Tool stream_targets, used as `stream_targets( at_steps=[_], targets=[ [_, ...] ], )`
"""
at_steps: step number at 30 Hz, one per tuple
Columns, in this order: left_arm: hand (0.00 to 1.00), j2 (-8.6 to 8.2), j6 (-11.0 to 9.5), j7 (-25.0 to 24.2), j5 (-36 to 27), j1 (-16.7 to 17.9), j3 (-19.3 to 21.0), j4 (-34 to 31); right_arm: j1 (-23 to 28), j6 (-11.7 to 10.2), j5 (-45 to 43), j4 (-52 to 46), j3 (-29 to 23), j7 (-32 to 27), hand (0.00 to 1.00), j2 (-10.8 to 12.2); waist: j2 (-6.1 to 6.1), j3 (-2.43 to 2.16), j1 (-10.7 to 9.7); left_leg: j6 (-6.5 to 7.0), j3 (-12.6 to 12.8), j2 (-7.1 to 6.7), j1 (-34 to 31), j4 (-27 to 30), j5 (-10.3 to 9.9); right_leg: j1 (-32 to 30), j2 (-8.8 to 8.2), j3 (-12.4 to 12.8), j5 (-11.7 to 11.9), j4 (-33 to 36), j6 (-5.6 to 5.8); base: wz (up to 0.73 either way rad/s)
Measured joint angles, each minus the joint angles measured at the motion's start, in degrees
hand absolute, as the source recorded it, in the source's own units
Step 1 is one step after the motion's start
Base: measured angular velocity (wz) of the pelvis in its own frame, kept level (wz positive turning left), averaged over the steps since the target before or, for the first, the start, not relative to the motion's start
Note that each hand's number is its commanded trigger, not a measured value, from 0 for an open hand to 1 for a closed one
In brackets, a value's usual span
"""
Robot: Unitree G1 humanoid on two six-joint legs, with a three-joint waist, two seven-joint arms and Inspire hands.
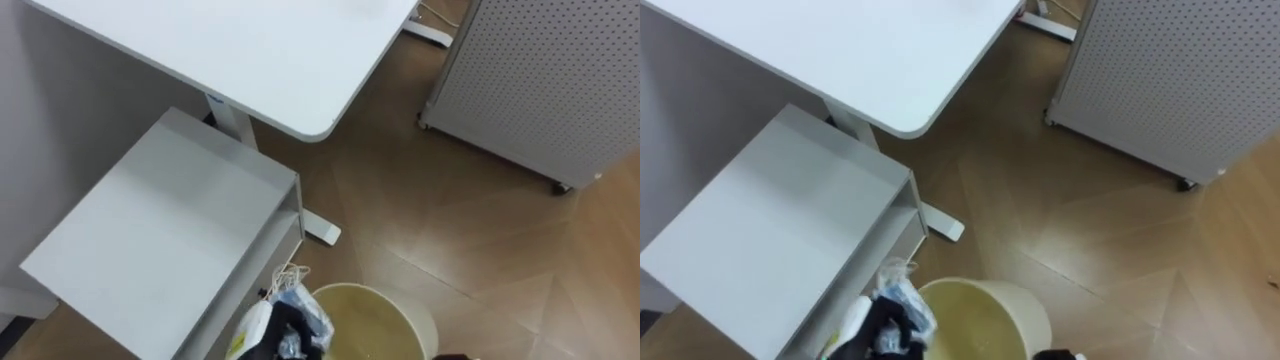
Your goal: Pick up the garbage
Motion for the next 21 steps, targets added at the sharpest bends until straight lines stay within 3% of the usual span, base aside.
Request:
stream_targets(
  at_steps=[3,5,6,7,15,21],
  targets=[
    [1.0,-0.15,-0.66,-1.87,0.08,0.31,-1.46,0.0,-0.23,-0.04,-0.21,0.92,0.46,1.67,1.0,0.12,-0.29,0.04,0.04,0.0,-0.01,0.02,0.01,0.23,0.0,0.03,0.03,0.0,0.04,0.12,0.06,0.0],
    [0.82,-0.4,-0.93,-2.73,0.09,0.6,-1.49,-0.03,-0.25,-0.19,-0.24,1.74,0.42,2.59,1.0,0.31,-0.5,0.06,0.02,0.01,-0.02,0.06,0.01,0.32,0.01,0.04,0.05,0.03,0.14,0.14,0.1,0.0],
    [0.45,-0.46,-1.02,-3.21,0.12,0.65,-1.77,-0.03,-0.25,-0.19,-0.21,1.87,0.42,2.71,1.0,0.31,-0.59,0.09,-0.02,0.05,-0.03,0.09,0.01,0.32,0.02,0.02,0.04,0.07,0.23,0.14,0.14,0.0],
    [0.0,-0.5,-1.03,-3.3,0.16,0.67,-1.93,-0.03,-0.24,-0.18,-0.2,1.89,0.43,2.77,1.0,0.31,-0.62,0.1,-0.04,0.07,-0.03,0.08,0.01,0.32,0.03,0.01,0.03,0.1,0.28,0.12,0.16,0.0],
    [0.0,-0.59,-1.06,-5.02,0.16,0.98,-7.38,-0.06,-0.82,-0.35,0.22,3.08,1.38,4.26,1.0,0.65,-0.72,0.08,-0.07,0.27,0.09,-0.01,0.35,-0.59,0.16,0.46,0.21,0.07,0.86,-1.16,0.4,0.0],
    [0.0,-0.46,-1.06,-7.77,0.16,1.43,-8.05,1.58,-0.96,-0.72,0.12,3.84,1.99,4.47,1.0,0.71,-0.81,0.12,-0.03,0.26,0.29,-0.06,1.1,-1.48,0.17,1.01,0.38,0.12,0.86,-1.91,0.41,-0.02]
  ],
)
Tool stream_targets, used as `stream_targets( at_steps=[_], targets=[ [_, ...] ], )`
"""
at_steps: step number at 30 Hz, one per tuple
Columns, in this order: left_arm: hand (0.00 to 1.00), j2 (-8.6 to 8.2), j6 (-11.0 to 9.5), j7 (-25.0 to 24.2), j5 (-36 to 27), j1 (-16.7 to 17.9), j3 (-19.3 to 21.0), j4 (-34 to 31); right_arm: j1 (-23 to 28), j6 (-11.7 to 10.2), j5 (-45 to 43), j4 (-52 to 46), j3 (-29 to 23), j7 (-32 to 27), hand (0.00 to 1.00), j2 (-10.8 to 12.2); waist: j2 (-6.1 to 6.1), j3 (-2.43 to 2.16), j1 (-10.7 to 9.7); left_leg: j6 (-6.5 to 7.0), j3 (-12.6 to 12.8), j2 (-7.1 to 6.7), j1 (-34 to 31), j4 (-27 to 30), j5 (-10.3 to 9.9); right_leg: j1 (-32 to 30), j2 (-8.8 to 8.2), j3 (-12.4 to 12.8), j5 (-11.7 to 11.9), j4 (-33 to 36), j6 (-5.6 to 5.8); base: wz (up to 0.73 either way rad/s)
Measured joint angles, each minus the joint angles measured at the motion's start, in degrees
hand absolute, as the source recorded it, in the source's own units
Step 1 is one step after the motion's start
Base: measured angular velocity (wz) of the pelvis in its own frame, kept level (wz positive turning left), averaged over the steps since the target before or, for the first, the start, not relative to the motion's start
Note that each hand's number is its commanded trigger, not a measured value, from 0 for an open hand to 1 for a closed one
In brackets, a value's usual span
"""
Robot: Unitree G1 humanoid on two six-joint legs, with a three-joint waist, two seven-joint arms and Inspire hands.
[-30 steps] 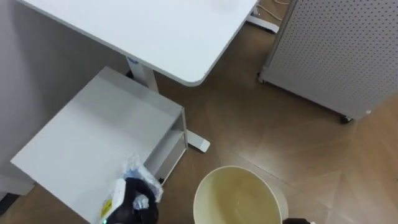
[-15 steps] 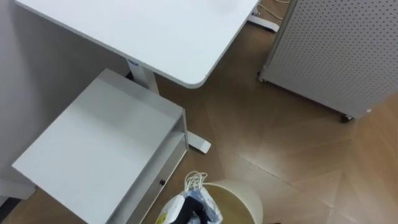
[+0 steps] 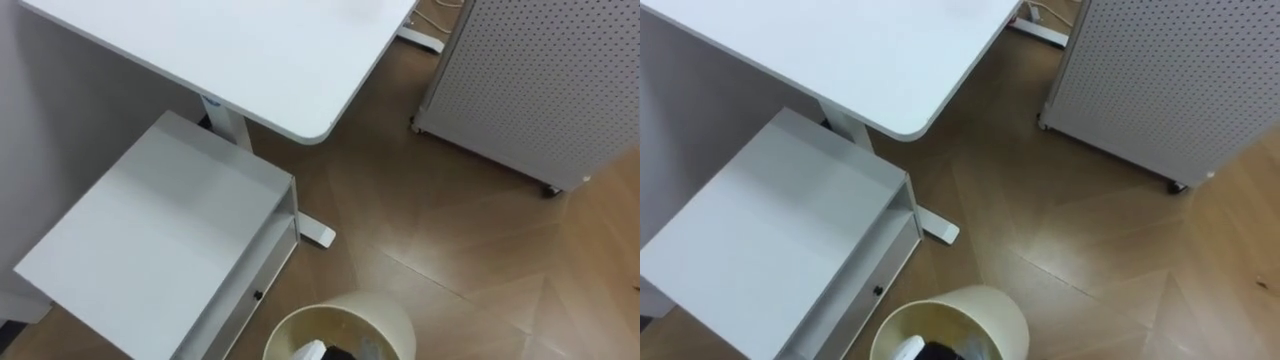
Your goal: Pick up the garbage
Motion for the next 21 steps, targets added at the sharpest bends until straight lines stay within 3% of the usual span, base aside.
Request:
stream_targets(
  at_steps=[16,21],
  targets=[
    [0.0,0.38,0.01,-2.8,0.3,0.25,0.11,0.8,-0.06,0.07,-0.01,0.3,-0.29,1.14,1.0,-0.02,-0.57,0.07,0.04,-0.15,0.03,-0.01,0.93,-1.14,0.09,0.91,0.2,-0.07,0.24,-1.26,0.1,0.0],
    [0.0,1.81,0.0,-2.75,1.1,0.37,0.29,0.69,0.01,0.16,0.75,0.6,-0.75,1.14,1.0,-0.11,-0.47,0.01,0.06,-0.17,0.02,0.05,2.13,-1.56,0.09,2.31,0.46,-0.16,0.23,-2.04,0.14,0.0]
  ],
)
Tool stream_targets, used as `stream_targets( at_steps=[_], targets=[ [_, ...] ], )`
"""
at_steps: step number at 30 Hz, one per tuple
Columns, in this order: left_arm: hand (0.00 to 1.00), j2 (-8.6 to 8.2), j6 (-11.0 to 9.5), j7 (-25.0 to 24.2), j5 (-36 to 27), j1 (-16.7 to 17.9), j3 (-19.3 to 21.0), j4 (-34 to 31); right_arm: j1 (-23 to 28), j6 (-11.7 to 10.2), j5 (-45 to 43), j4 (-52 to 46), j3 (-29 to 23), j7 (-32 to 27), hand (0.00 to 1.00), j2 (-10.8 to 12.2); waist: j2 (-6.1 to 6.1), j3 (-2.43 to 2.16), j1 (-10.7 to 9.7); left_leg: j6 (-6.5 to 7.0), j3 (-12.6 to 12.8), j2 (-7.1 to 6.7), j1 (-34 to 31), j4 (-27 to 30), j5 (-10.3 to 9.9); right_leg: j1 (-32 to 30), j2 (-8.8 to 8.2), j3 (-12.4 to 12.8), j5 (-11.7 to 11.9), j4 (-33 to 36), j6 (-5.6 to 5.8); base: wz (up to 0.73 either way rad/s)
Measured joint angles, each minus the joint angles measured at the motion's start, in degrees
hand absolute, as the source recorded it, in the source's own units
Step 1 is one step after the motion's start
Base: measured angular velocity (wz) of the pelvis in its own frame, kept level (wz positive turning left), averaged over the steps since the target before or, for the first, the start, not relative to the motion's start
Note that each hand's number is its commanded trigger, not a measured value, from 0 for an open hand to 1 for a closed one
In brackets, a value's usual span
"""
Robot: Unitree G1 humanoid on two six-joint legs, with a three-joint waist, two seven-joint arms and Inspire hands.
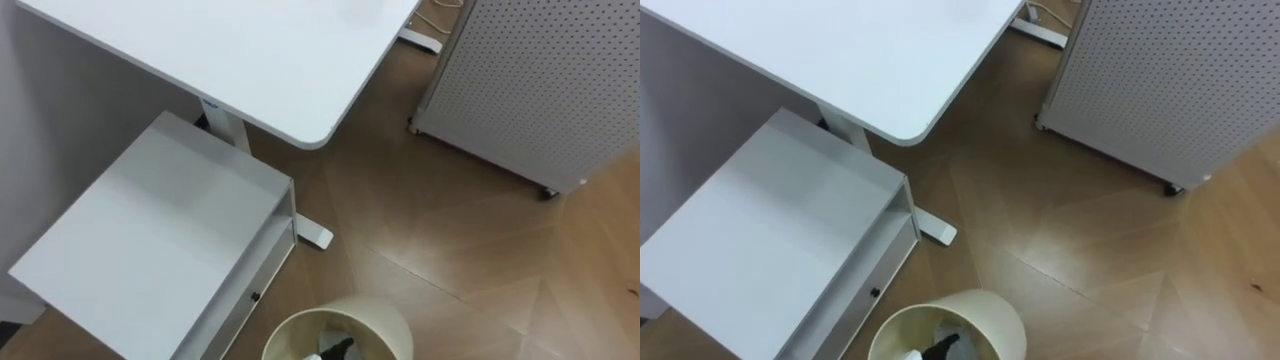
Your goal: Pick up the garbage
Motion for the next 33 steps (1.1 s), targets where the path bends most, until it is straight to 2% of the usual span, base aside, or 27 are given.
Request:
stream_targets(
  at_steps=[4,6,10,13,16,19,20,22,23,24,26,29,33],
  targets=[
    [0.0,1.21,0.01,0.07,0.29,0.02,0.93,-0.1,-0.12,0.01,2.28,1.75,-0.73,0.12,1.0,0.04,0.24,0.06,0.11,-0.04,0.04,-0.14,2.88,-0.75,-0.02,2.67,0.03,-0.02,0.0,-0.39,0.01,0.0],
    [0.0,2.4,0.01,0.03,0.48,0.39,1.64,-2.57,-0.15,0.44,4.61,2.76,-2.15,0.19,1.0,-0.27,0.56,0.08,0.07,-0.1,0.09,-0.53,5.46,-2.21,-0.07,4.93,-0.27,-0.11,-0.08,-1.07,0.14,0.0],
    [0.0,2.4,-0.41,0.17,1.46,0.44,5.43,-4.92,0.05,1.07,6.92,4.09,-6.6,0.02,1.0,-0.72,1.53,0.2,0.11,-0.11,0.2,-1.11,9.5,-3.71,-0.04,8.78,-0.83,-0.81,-0.05,-2.22,0.36,-0.02],
    [0.0,3.99,-0.6,0.25,1.5,1.82,7.75,-10.82,1.63,1.09,7.88,4.1,-9.36,-0.19,1.0,-0.86,2.03,0.11,-0.07,-0.21,0.96,-1.08,13.09,-5.28,0.02,11.92,-0.73,-0.26,0.13,-3.81,0.72,-0.13],
    [0.0,4.87,-2.25,1.67,1.47,1.88,10.43,-14.71,3.05,1.1,8.18,4.03,-11.65,-0.45,1.0,-1.13,2.13,0.05,-0.52,-0.27,1.61,-1.49,16.4,-7.08,0.13,14.6,-0.77,0.03,0.13,-4.71,0.95,-0.08],
    [0.0,4.7,-2.91,2.93,1.58,2.99,13.85,-17.66,4.36,1.1,6.79,3.5,-13.69,-0.17,1.0,-1.14,1.92,-0.22,-0.67,-0.36,3.65,-1.74,20.84,-9.86,0.17,17.13,0.08,1.6,0.26,-6.19,1.4,-0.35],
    [0.0,4.93,-3.31,3.22,1.99,3.68,15.5,-20.08,4.85,1.1,5.9,2.95,-14.41,0.05,1.0,-1.21,1.65,-0.41,-0.23,-0.39,5.22,-1.66,22.29,-10.86,0.19,17.78,0.25,1.97,0.53,-6.6,1.38,-0.64],
    [0.0,4.92,-3.7,4.96,2.81,4.49,17.82,-22.59,5.24,1.12,5.84,2.34,-14.61,0.45,1.0,-1.26,1.36,-0.67,0.02,-0.48,7.43,-1.56,24.97,-12.08,0.23,18.9,0.25,1.02,0.93,-7.12,1.18,-0.69],
    [0.0,4.92,-4.07,6.25,2.76,5.62,19.54,-24.0,5.32,1.12,5.83,1.85,-14.63,0.59,1.0,-1.26,1.16,-0.97,0.24,-0.6,8.53,-1.47,26.48,-12.61,0.13,19.52,0.03,-1.03,1.27,-7.15,0.63,-0.8],
    [0.0,5.09,-4.21,7.11,2.63,6.75,21.35,-24.71,5.35,1.11,5.8,1.46,-14.69,0.71,1.0,-1.27,1.06,-1.18,0.37,-0.68,8.37,-1.24,27.52,-12.77,0.07,20.45,-0.03,-3.23,1.83,-7.75,-0.03,-0.78],
    [0.0,5.77,-4.21,8.02,2.63,7.62,22.66,-24.75,5.82,1.12,5.65,1.42,-14.6,0.99,1.0,-1.26,0.74,-1.29,0.28,-0.81,8.69,-0.74,29.44,-13.3,0.0,22.4,0.25,-4.84,2.45,-9.23,-0.43,-0.4],
    [0.0,7.38,-4.2,9.19,2.35,7.88,22.9,-24.9,6.73,1.19,6.01,1.4,-14.64,1.03,1.0,-1.27,0.12,-1.63,0.14,-1.09,10.18,-0.66,32.13,-15.32,-0.15,24.12,0.2,-5.81,2.62,-9.98,-0.46,-0.13],
    [0.0,7.15,-4.2,10.72,0.68,8.33,24.93,-27.66,7.0,1.19,5.88,1.41,-14.65,0.79,1.0,-1.28,0.11,-1.6,0.17,-1.4,12.11,-0.65,36.08,-18.17,-0.08,26.88,0.23,-7.32,2.97,-10.9,-0.79,-0.21]
  ],
)
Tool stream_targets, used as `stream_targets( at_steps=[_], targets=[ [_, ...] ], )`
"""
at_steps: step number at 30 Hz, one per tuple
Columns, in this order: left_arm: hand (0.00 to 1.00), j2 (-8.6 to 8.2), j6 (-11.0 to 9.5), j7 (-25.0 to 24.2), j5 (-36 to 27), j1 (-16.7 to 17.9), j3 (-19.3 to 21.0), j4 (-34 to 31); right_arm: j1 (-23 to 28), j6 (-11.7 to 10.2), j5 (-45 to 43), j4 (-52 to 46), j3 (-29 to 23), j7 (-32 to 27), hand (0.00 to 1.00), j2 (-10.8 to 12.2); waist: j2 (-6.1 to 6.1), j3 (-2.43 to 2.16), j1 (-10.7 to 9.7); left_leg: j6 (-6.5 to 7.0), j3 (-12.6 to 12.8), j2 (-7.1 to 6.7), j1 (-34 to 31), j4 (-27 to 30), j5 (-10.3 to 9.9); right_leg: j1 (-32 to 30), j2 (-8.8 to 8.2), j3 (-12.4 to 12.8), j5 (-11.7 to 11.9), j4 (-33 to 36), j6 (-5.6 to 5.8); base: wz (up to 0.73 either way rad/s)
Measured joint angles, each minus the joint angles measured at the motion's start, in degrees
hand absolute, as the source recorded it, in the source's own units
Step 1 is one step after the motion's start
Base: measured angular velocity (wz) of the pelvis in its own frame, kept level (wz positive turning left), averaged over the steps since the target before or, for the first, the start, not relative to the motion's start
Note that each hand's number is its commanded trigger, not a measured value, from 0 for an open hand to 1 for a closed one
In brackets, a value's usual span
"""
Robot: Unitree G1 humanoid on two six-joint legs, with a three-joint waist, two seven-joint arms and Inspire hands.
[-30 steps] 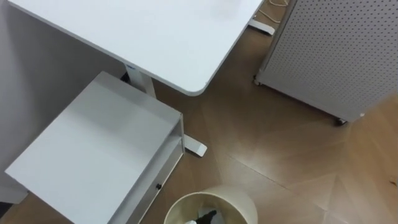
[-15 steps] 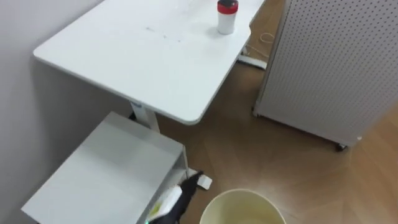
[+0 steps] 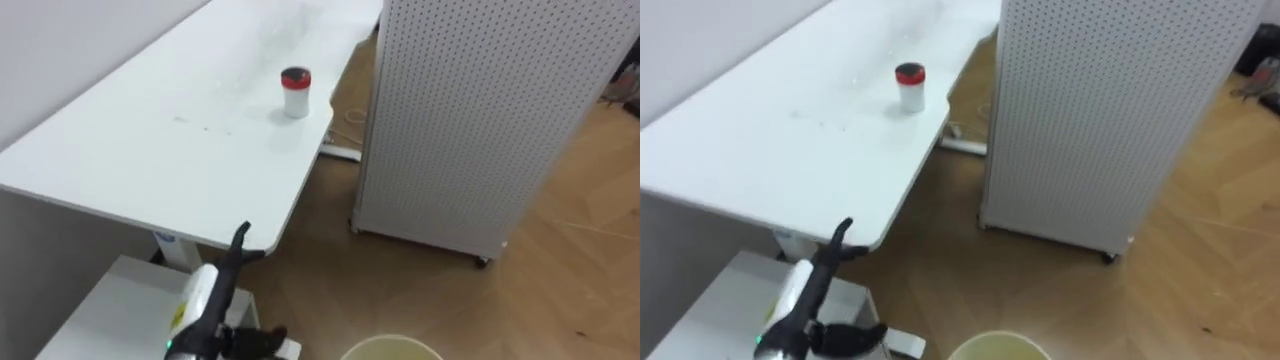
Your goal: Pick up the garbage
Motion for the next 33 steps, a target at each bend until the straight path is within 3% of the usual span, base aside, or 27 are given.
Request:
stream_targets(
  at_steps=[6,12,15,16,18,19,20,21,22,23,25,27,28,29,30,31,32,33],
  targets=[
    [0.0,-0.05,-1.69,2.15,-0.41,0.56,0.73,-8.93,0.2,-0.04,-0.09,-0.15,0.05,-0.01,1.0,-0.04,-0.04,-0.01,-0.24,-0.81,0.52,0.46,2.75,-0.98,0.3,2.13,0.98,-0.27,-0.04,-0.91,-0.26,-0.08],
    [0.0,0.13,-1.73,2.15,-2.72,0.63,0.78,-9.36,0.6,-0.07,-2.4,-1.79,0.05,0.35,1.0,-0.88,0.0,0.05,-0.28,-1.51,0.56,1.37,3.25,0.53,0.19,2.57,1.31,-2.06,-0.52,-1.07,-1.47,-0.04],
    [0.0,0.47,-1.73,2.61,-5.15,0.84,1.55,-9.37,0.59,-0.07,-3.15,-1.8,0.18,0.98,1.0,-1.17,-0.45,0.26,0.4,-1.9,2.81,2.86,3.5,4.54,0.02,2.95,1.79,-2.41,-1.73,0.18,-2.63,-0.34],
    [0.0,0.43,-1.73,3.02,-5.95,1.28,1.98,-9.37,0.77,-0.06,-3.31,-1.8,0.19,1.36,1.0,-1.28,-0.53,0.3,0.92,-1.9,2.94,3.92,3.14,8.44,0.02,3.44,2.0,-1.81,-2.88,0.49,-3.31,-0.61],
    [0.0,-0.16,-1.82,3.03,-6.32,1.82,2.87,-9.39,1.62,-0.04,-3.26,-1.8,0.18,1.79,1.0,-1.33,-0.44,0.3,1.87,-2.61,-1.69,4.98,1.39,15.23,0.55,4.33,3.2,0.26,-3.91,1.05,-3.61,-0.57],
    [0.0,-0.31,-1.83,3.0,-7.24,2.01,3.33,-9.37,2.14,-0.02,-3.94,-1.81,0.17,1.92,1.0,-1.21,-0.54,0.35,1.82,-2.85,-5.9,5.12,-0.65,19.7,1.93,5.31,4.17,1.64,-4.24,1.11,-3.95,-0.32],
    [0.0,-0.49,-1.88,3.05,-8.23,2.2,3.7,-9.36,2.54,0.03,-4.64,-1.81,0.19,1.84,1.0,-1.24,-0.73,0.45,2.12,-2.89,-10.07,4.62,-2.91,23.12,3.33,5.91,4.57,2.74,-4.54,1.07,-4.23,-0.31],
    [0.0,-0.66,-1.98,3.16,-8.43,2.25,3.69,-9.37,2.88,0.08,-4.64,-1.81,0.12,1.47,1.0,-1.57,-0.99,0.35,2.28,-2.64,-13.05,3.62,-5.37,23.36,2.84,5.91,4.95,3.91,-4.8,0.98,-4.24,-0.25],
    [0.0,-0.67,-2.22,3.19,-8.54,2.25,3.69,-9.37,2.94,0.2,-4.63,-1.81,0.12,1.18,1.0,-1.71,-0.77,0.24,2.58,-2.43,-13.83,3.41,-6.69,23.06,2.71,5.85,5.17,4.76,-4.85,0.96,-4.27,-0.43],
    [0.0,-0.88,-2.46,3.48,-9.25,2.36,3.73,-9.36,3.02,0.69,-4.62,-1.8,-0.01,0.51,1.0,-1.8,-1.44,0.46,3.35,-2.47,-14.33,2.5,-9.49,21.63,2.74,5.86,5.32,6.48,-4.88,0.88,-4.24,-0.56],
    [0.0,-1.4,-2.52,4.57,-9.47,2.58,3.99,-9.36,3.04,1.33,-4.85,-1.81,-0.03,-0.53,1.0,-1.89,-1.21,0.13,4.44,-3.06,-15.88,0.8,-14.01,16.84,3.56,5.98,5.37,7.87,-4.91,0.56,-4.19,-0.51],
    [0.0,-2.25,-2.61,5.1,-9.35,2.62,4.04,-9.36,3.1,1.91,-5.01,-1.81,0.03,-1.14,1.0,-2.07,-0.57,-0.27,5.42,-2.8,-18.73,-1.2,-18.03,5.32,8.62,6.13,5.33,9.4,-5.79,0.92,-3.53,-0.44],
    [0.0,-2.53,-2.77,5.11,-9.33,2.62,4.1,-9.32,3.18,2.06,-5.02,-1.81,0.08,-1.17,1.0,-2.06,-0.34,-0.41,5.86,-2.69,-19.79,-1.52,-18.38,2.09,10.46,5.9,5.32,9.62,-6.18,1.17,-3.33,-0.58],
    [0.0,-2.73,-3.66,5.29,-9.17,2.69,4.21,-8.63,3.29,2.49,-5.23,-1.81,0.1,-1.2,1.0,-1.81,-0.24,-0.51,6.91,-2.68,-21.81,-2.58,-18.33,-1.46,14.65,6.26,5.27,10.81,-7.19,1.89,-2.64,-0.57],
    [0.0,-2.71,-4.03,5.43,-9.15,2.75,4.33,-7.96,3.34,2.52,-5.7,-1.98,0.07,-1.19,1.0,-1.68,0.6,-1.09,7.36,-2.2,-22.99,-3.56,-17.37,-2.73,18.16,6.6,5.12,11.2,-8.29,2.52,-1.37,-0.5],
    [0.0,-2.6,-4.06,5.49,-9.14,2.76,4.61,-7.89,3.34,2.51,-5.75,-2.39,0.1,-1.18,1.0,-1.6,0.37,-1.02,7.47,-1.85,-22.43,-3.71,-17.07,-2.84,18.76,6.84,4.95,10.62,-8.92,3.33,-0.53,-0.22],
    [0.0,-2.52,-4.07,5.75,-9.08,2.79,5.33,-7.63,3.65,2.4,-5.78,-3.07,0.17,-0.84,1.0,-1.38,-0.68,-0.45,7.35,-0.88,-19.83,-3.71,-16.41,-2.61,19.46,7.85,3.29,7.51,-10.35,5.02,-0.34,0.05],
    [0.0,-2.65,-4.07,6.16,-9.2,3.21,5.36,-7.47,4.15,2.01,-5.71,-3.22,0.22,-0.79,1.0,-1.53,-1.08,-0.34,7.26,0.6,-18.04,-3.38,-16.86,-0.62,19.54,8.94,2.05,3.98,-11.95,5.7,-1.49,0.12]
  ],
)
